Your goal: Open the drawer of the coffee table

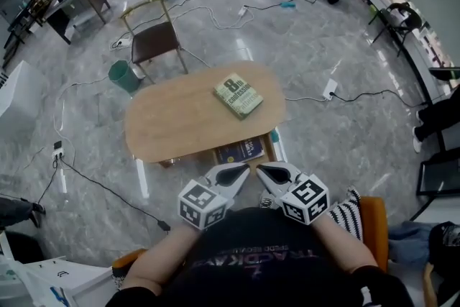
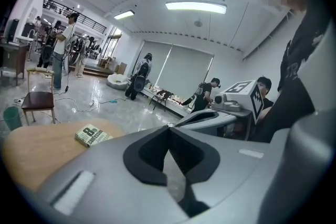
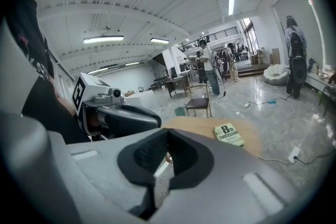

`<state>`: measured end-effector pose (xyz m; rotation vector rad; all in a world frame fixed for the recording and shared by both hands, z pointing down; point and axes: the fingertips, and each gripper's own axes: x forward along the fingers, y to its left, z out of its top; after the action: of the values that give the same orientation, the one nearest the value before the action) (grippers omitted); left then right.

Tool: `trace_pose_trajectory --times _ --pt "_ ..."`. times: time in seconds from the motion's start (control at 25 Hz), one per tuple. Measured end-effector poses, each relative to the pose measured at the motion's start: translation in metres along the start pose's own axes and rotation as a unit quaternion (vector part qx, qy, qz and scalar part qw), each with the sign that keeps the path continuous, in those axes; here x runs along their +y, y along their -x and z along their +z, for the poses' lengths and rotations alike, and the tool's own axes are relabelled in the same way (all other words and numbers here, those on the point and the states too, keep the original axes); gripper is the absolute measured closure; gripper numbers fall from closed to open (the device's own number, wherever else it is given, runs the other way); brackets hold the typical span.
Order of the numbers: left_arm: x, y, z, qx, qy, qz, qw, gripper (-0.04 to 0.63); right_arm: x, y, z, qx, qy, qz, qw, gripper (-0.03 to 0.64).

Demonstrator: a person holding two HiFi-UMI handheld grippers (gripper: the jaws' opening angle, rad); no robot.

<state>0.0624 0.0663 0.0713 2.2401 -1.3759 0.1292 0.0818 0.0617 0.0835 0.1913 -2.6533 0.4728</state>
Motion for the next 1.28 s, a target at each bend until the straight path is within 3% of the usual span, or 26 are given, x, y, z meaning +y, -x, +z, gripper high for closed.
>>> trace_pose_trajectory --times 1.28 --pt "-0.009 0.004 -0.004 -0.012 0.003 0.003 0.9999 0.591 0.008 0.001 -0.01 0.006 0.0 0.012 1.0 0.615"
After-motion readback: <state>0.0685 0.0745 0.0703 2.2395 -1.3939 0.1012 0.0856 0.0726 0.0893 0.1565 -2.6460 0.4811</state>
